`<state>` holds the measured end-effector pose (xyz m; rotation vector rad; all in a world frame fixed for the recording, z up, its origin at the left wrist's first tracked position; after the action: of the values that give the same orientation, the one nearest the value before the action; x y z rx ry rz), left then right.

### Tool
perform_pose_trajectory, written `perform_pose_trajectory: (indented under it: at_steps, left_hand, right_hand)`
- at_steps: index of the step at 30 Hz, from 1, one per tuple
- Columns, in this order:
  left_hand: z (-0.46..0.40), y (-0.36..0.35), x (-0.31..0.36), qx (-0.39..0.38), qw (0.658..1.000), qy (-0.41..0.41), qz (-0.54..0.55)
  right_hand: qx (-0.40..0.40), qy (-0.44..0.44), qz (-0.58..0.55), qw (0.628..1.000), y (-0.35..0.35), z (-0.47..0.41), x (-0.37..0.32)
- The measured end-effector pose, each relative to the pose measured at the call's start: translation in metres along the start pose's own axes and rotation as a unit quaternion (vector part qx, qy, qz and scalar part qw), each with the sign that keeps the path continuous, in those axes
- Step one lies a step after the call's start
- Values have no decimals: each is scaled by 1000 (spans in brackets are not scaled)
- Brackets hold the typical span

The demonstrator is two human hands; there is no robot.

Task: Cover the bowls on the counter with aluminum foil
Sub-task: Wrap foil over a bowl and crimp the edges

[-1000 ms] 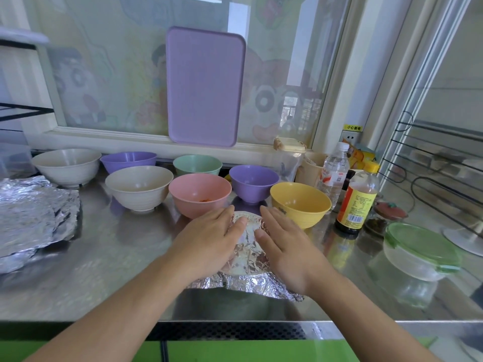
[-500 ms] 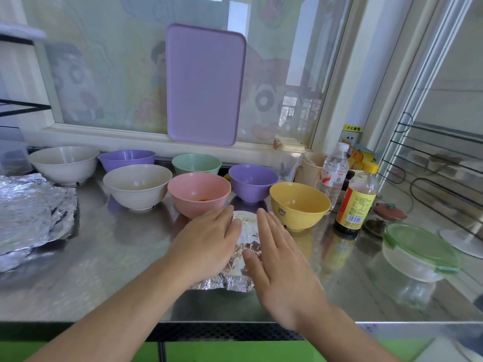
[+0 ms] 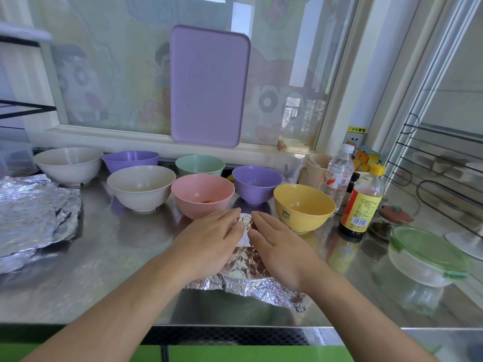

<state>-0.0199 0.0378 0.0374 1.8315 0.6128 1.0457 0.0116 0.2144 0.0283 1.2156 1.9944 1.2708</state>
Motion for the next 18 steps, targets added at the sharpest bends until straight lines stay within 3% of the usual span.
perform_pose_trajectory:
  at_steps: [2,7,10,14,18]
  left_hand:
    - [0,6,0,-1,999,10,39]
    - [6,5,1,25,998,23,44]
    - [13,1,24,76,997,24,-20]
    - [21,-20,37,55,991,81,-94]
    - [20,-20,32,66,984,87,-139]
  right_hand:
    - [-70,-81,-118,987,14,-1,-1]
    - [-69,-177,-184,965,14,2,9]
    - [-74,-194,-199,958,4,0,7]
    - [-53,-193,-212,957,-4,3,7]
    - [-33,-146,-147,978,-7,10,7]
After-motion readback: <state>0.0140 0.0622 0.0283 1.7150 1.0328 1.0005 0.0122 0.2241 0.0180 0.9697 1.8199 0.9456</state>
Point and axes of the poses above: each hand's wrist, its own z-axis away from the middle knuckle, its own y-axis out of the back of the hand, x = y × z, the point moved 3 cm from there along -z, towards the middle knuckle, and after that the axes turned 5 degrees about z, right-handed, at the moved point
